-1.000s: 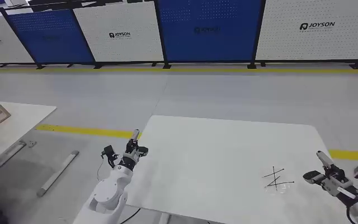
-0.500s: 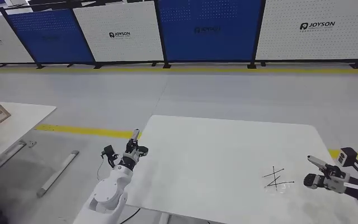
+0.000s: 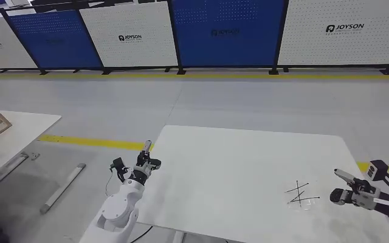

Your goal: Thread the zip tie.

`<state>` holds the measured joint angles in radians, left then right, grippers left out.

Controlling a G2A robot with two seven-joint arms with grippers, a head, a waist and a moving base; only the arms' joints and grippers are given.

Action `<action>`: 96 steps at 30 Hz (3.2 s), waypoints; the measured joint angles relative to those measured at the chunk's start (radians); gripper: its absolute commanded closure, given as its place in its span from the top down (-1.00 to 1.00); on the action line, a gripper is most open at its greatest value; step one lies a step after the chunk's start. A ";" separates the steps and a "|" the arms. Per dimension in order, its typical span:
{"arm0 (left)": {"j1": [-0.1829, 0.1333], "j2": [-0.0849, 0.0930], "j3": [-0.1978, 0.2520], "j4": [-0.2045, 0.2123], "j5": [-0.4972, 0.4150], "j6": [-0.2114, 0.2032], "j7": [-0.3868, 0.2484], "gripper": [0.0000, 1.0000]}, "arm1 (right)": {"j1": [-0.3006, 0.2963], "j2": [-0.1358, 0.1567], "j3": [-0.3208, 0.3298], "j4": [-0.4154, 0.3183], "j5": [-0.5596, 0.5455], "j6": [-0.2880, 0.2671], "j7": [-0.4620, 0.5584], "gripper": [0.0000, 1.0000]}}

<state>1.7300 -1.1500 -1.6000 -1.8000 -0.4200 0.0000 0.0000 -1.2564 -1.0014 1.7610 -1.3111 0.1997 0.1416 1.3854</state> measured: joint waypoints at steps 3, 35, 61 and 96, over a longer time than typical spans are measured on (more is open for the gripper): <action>0.000 0.000 0.000 0.000 0.000 0.000 0.000 1.00 | 0.011 0.008 -0.055 -0.017 0.022 0.017 0.005 1.00; 0.000 0.000 0.000 0.000 0.000 0.000 0.000 1.00 | 0.175 0.172 -0.442 0.074 0.193 -0.056 0.005 1.00; 0.000 0.000 0.000 0.000 0.000 0.000 0.000 1.00 | 0.354 0.163 -0.574 0.345 0.104 -0.019 -0.017 1.00; 0.000 0.000 0.000 0.000 0.000 0.000 0.000 1.00 | 0.371 0.165 -0.693 0.297 -0.041 -0.314 0.005 1.00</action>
<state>1.7300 -1.1500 -1.6000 -1.8000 -0.4200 0.0000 0.0000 -0.8852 -0.8366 1.0676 -1.0144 0.1584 -0.1721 1.3900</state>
